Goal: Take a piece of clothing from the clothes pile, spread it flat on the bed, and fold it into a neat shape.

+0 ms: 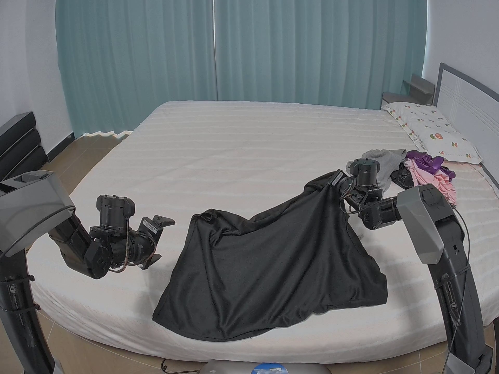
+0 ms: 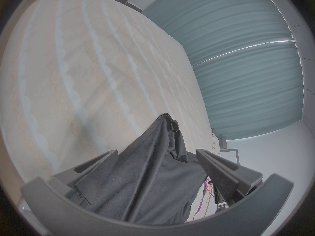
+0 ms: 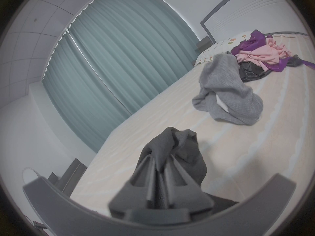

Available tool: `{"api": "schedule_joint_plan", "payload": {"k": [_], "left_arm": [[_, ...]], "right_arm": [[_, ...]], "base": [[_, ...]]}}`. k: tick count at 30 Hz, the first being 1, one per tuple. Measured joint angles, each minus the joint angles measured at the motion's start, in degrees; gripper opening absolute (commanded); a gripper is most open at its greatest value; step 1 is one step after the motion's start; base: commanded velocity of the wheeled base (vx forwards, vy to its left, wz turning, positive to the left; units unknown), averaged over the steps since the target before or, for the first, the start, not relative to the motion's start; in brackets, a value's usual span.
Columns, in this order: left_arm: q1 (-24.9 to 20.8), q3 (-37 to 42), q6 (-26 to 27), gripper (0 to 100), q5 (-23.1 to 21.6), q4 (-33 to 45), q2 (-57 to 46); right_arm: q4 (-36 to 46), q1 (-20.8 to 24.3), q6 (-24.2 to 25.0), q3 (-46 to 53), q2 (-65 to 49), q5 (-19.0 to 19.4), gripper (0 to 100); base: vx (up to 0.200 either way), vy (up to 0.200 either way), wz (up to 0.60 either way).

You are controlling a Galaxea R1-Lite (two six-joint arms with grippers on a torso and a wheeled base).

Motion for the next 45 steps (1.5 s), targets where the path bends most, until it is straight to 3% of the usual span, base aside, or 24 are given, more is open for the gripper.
{"api": "schedule_joint_plan", "payload": {"k": [6, 14, 29, 38, 45], "left_arm": [[-0.1, -0.2, 0.2, 100, 0.0, 0.0, 0.9], [-0.1, -0.3, 0.4, 100, 0.2, 0.0, 1.3], [0.0, 0.0, 0.4, 100, 0.1, 0.0, 1.1], [-0.3, 0.7, 0.2, 100, 0.0, 0.2, 0.7], [-1.0, 2.0, 0.5, 100, 0.0, 0.2, 0.0]], "right_arm": [[0.2, -0.3, -0.5, 0.8, 1.8, -0.1, 100], [-0.4, -0.9, -0.7, 10.1, -1.9, 2.4, 100], [-8.9, -2.7, 6.2, 43.4, -19.2, 8.1, 100], [-23.1, -3.0, 9.4, 66.6, -27.9, 10.9, 100], [-27.8, -3.7, 12.0, 74.8, -31.4, 11.7, 100]], "base": [[0.000, 0.000, 0.00], [0.000, 0.000, 0.00], [0.000, -0.013, 0.00], [0.000, -0.200, 0.00], [0.000, -0.057, 0.00]]}}
